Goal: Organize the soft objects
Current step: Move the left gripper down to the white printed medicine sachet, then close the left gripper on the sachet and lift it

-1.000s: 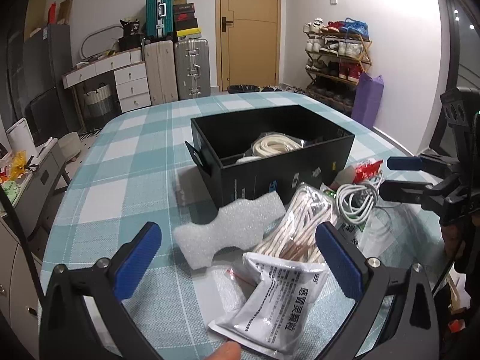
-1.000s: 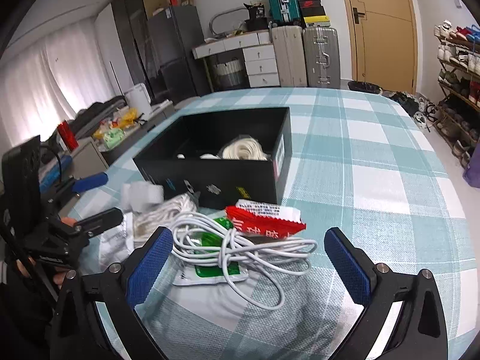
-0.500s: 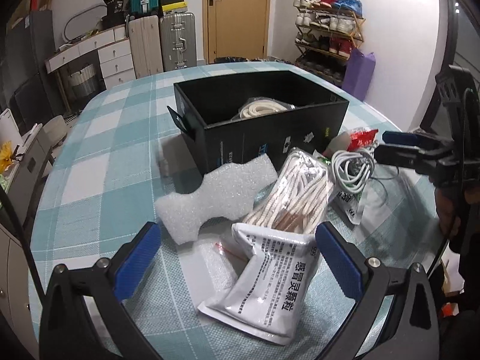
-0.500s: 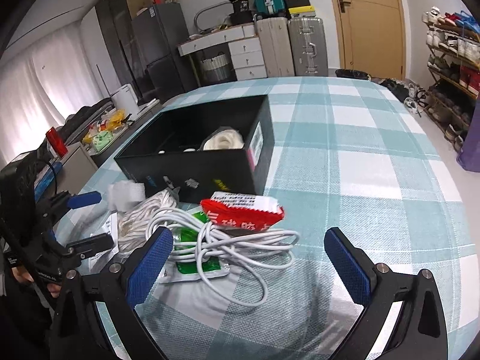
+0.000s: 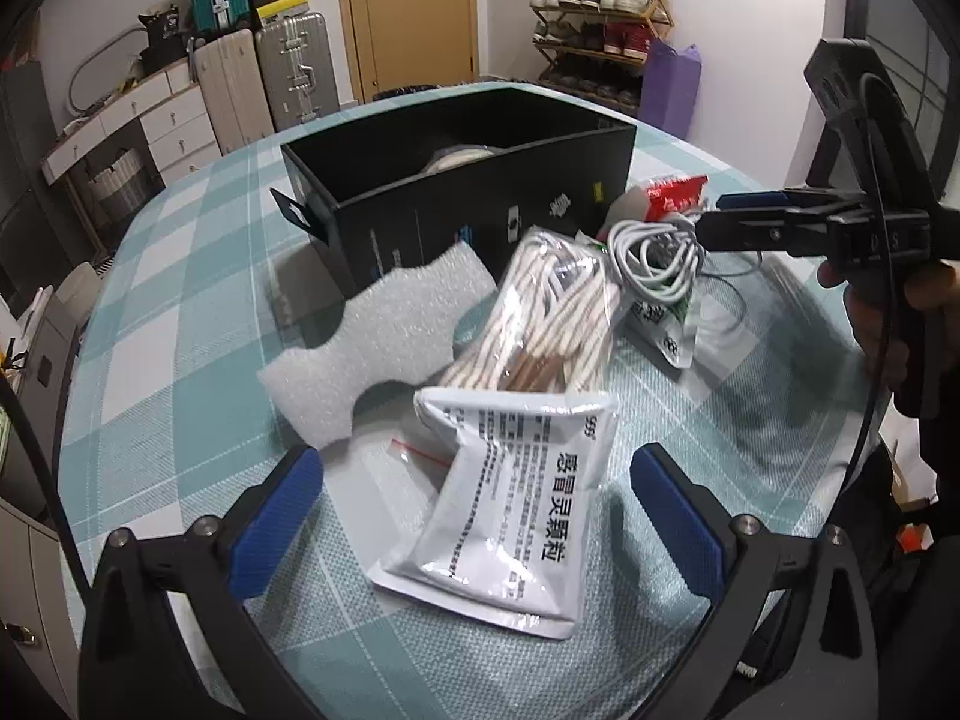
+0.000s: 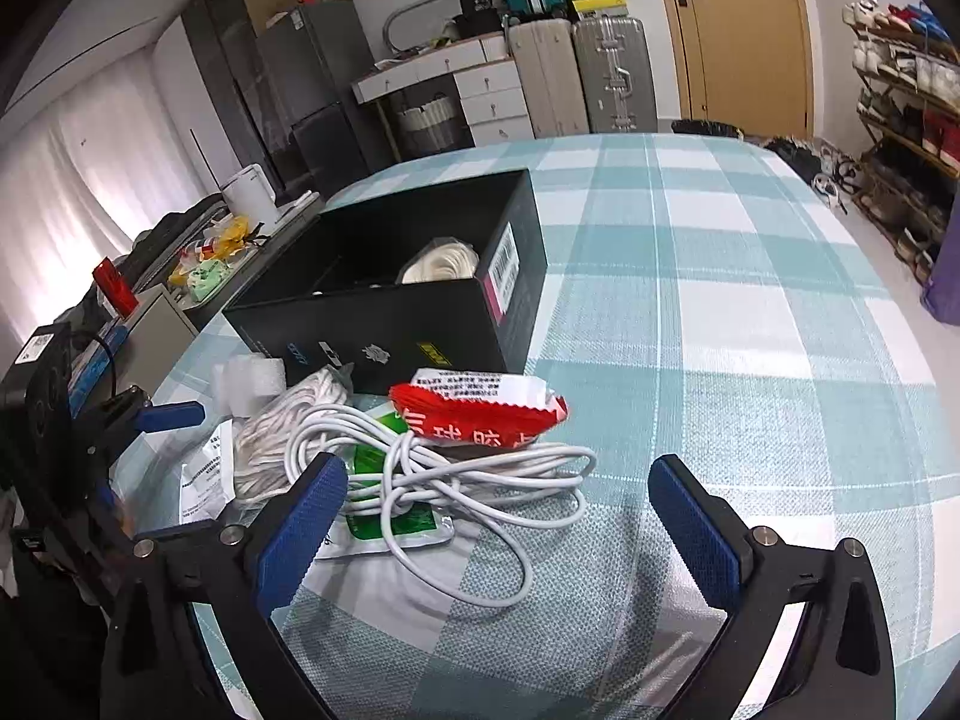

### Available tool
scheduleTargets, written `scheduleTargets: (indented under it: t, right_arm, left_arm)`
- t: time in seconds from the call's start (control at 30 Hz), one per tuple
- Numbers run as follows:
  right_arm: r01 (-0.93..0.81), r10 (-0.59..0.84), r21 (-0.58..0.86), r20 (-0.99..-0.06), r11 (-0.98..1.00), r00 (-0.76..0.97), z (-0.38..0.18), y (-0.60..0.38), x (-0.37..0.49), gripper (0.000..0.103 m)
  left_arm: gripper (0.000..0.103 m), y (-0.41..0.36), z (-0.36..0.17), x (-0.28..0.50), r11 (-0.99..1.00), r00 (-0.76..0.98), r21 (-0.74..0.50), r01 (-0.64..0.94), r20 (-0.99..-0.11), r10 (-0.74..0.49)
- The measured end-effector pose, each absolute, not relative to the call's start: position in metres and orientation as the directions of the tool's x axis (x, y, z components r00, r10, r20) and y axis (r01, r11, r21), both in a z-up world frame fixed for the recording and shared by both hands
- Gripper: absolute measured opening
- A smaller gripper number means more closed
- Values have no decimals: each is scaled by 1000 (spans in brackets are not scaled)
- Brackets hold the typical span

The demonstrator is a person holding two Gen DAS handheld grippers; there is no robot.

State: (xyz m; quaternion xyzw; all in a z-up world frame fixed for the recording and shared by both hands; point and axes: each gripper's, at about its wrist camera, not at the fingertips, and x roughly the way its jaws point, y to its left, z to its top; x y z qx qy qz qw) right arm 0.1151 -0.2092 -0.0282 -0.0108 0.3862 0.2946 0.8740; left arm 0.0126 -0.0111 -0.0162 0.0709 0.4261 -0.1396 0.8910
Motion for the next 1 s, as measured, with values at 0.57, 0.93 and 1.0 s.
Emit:
scheduleTargets:
  t: [0.57,0.93,1.0]
  right_arm:
    - [-494,526,277,-696,824,489,-43,-206,131,100]
    - [-533,577,312,-678,787,456,-44,-205,128,87]
    - [-542,584,313,-674,780,452,-43,-205,126,81]
  left_arm:
    - [45,-15,-16,2,920,550,-17,391,-797,-248]
    - [41,-5,-3,1,911,559,-93,402,-763,-324]
    - [41,-3,-1,2,914,568,-100,393,-755,-327]
